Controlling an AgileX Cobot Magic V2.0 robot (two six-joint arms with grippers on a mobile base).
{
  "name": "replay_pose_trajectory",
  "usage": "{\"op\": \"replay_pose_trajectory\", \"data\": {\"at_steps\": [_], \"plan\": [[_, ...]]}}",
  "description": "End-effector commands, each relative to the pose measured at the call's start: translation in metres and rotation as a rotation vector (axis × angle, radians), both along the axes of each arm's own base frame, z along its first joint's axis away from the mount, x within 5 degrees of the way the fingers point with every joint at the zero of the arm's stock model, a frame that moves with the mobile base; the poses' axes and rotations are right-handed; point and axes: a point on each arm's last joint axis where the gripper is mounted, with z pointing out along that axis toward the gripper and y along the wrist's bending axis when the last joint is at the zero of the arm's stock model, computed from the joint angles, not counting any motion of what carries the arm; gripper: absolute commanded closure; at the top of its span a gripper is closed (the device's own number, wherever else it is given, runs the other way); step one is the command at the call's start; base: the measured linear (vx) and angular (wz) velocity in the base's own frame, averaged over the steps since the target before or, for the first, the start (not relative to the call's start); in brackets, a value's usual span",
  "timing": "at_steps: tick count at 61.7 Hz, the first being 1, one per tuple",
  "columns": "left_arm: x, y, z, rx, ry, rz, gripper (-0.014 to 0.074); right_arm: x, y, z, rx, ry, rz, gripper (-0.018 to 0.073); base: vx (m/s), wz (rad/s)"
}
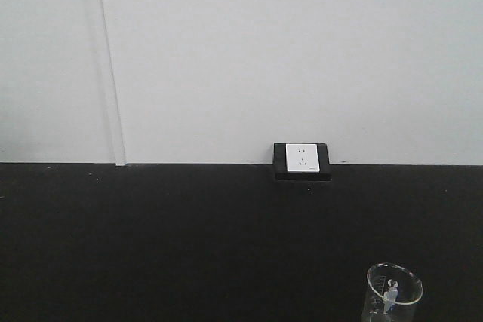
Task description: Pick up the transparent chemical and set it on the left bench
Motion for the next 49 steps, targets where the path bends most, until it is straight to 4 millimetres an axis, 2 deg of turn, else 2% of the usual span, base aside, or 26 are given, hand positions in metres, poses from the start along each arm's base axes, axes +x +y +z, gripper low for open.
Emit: {"op": "replay_pose_trajectory", "data": {"at_steps": [1, 31, 41, 49], "plan": [[-0.0015, 0.0002, 0.0027, -0.014, -0.081, -0.001, 0.0600, 0.0010, 0.0000, 0.0052, -0.005, -0.071, -0.001, 0.0567, 0.00, 0.00], [-0.0015, 0.0002, 0.0027, -0.014, -0.081, -0.001, 0.0600, 0.0010, 0.0000, 0.0050, -0.005, -0.069, -0.001, 0.0567, 0.00, 0.00], [-0.0015, 0.0002, 0.0027, -0.014, -0.081, -0.001, 0.0600, 0.0010, -0.0009, 0.0051, -0.189, -0.058, 0.005, 0.0567, 0.00, 0.00], [-0.0015, 0.0002, 0.0027, -0.014, -0.081, -0.001, 0.0600, 0.0009, -0.0011, 0.0051, -0.224, -0.056, 0.006, 0.0567, 0.00, 0.00]]}}
